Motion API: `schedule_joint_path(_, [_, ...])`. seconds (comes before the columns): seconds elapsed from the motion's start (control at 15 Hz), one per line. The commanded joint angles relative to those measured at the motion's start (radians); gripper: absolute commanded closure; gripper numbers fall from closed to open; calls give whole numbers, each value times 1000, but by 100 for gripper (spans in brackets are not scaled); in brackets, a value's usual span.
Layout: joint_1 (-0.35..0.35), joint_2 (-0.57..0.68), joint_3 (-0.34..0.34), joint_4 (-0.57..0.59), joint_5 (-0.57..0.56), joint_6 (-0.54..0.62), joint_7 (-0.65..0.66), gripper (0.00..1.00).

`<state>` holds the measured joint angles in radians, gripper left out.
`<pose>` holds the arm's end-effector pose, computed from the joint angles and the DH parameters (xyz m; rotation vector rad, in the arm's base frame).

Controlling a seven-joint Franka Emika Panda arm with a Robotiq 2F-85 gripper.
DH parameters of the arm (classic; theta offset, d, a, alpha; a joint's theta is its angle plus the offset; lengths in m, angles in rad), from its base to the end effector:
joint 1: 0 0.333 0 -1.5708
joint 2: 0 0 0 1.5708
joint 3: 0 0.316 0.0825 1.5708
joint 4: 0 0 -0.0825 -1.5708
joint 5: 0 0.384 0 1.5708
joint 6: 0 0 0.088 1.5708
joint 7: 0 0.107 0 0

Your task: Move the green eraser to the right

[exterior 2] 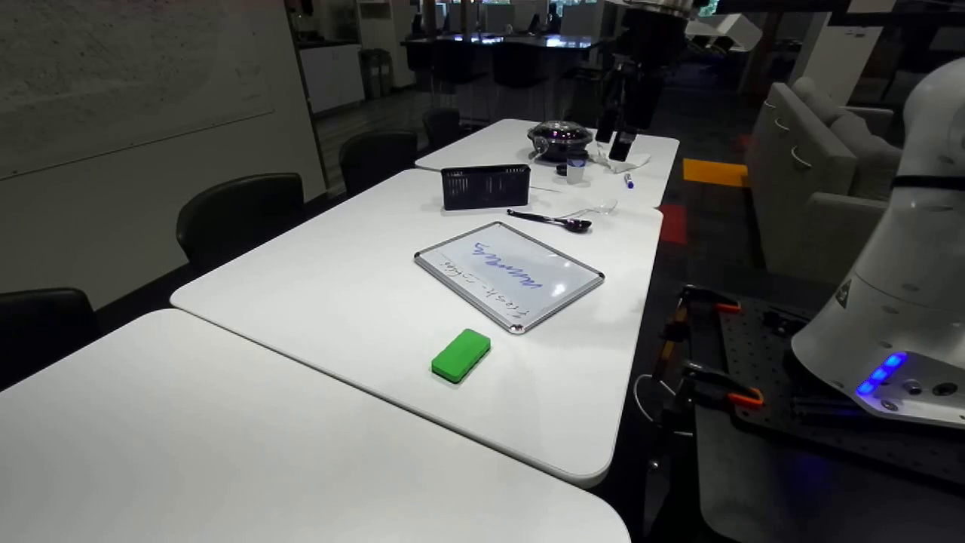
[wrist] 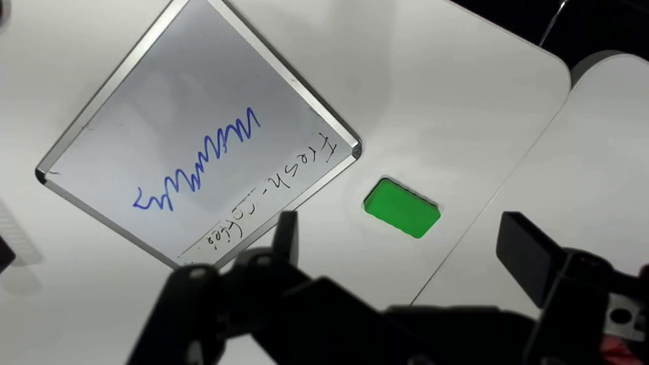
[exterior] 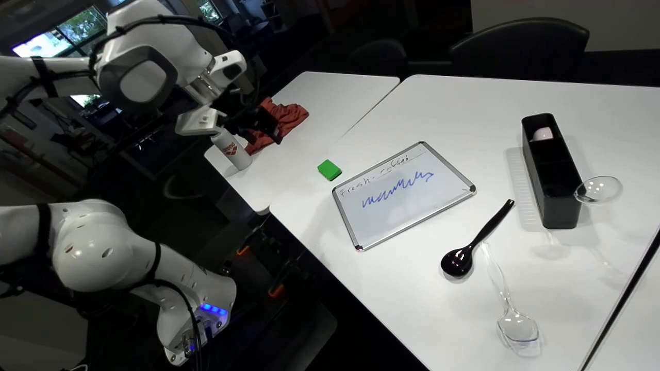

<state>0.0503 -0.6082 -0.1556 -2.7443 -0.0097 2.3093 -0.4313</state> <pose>0.3595 -0.0351 0.4108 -3.0450 -0.5416 -0.2832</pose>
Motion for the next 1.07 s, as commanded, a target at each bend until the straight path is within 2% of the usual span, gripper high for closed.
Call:
schedule_joint_path(0.0, [17, 254, -67, 111, -47, 119, -173, 0])
schedule_joint_path(0.13, [-37, 347, -45, 153, -112, 196, -160, 0])
schedule_joint_path(0.2, [-19, 236, -48, 81, -57, 150, -158, 0])
schedule_joint_path(0.33, [-39, 322, -43, 123, -88, 188, -158, 0])
schedule_joint_path(0.53, [-42, 353, -38, 147, -90, 190, -158, 0])
schedule_joint_path(0.73, [51, 448, -43, 175, 46, 240, -337, 0])
schedule_joint_path(0.93, [111, 569, 36, 210, 127, 326, -443, 0])
schedule_joint_path(1.0, [112, 611, 73, 228, 108, 355, -452, 0])
